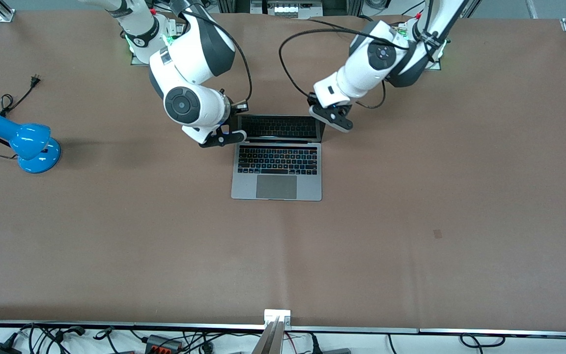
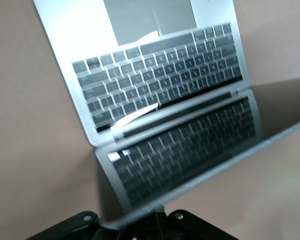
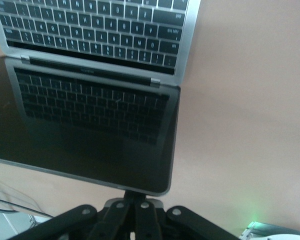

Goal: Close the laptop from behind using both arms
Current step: 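Push the screen back with the right gripper while the left gripper pushes, then press the lid down flat with both grippers onto the keyboard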

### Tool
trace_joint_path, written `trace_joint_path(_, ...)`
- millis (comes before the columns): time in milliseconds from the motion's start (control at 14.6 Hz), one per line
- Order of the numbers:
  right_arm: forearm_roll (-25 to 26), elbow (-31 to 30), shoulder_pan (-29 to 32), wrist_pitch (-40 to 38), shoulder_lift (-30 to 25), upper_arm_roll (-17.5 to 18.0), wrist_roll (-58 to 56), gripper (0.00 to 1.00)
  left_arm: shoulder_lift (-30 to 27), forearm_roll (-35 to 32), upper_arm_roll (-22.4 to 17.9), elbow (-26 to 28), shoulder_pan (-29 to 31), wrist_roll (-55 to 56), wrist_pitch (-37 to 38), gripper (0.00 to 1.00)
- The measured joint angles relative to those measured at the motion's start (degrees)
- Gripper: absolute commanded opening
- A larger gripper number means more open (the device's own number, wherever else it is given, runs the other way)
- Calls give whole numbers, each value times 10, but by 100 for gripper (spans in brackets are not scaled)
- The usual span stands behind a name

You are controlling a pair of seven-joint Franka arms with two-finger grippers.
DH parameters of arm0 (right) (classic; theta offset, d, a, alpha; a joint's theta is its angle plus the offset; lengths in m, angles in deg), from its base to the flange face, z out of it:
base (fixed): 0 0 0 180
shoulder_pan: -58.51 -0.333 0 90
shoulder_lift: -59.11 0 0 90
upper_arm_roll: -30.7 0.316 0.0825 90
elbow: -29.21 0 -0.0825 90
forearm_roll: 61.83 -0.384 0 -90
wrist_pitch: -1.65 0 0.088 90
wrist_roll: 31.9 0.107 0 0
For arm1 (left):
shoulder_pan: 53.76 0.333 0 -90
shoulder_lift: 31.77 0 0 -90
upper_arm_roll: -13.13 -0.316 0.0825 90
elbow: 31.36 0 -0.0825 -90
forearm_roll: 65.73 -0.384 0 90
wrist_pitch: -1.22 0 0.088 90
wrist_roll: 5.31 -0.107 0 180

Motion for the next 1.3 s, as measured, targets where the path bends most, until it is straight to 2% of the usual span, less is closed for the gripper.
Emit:
trace_joint_path(411,0,43,11,29,46,0,0,0,56,-45,-14,-22,10,-23,-47,0)
trace_joint_path(1303,0,163,35,73,187,-1,0,0,210,-135,-66,-151,9,-26,-69,0)
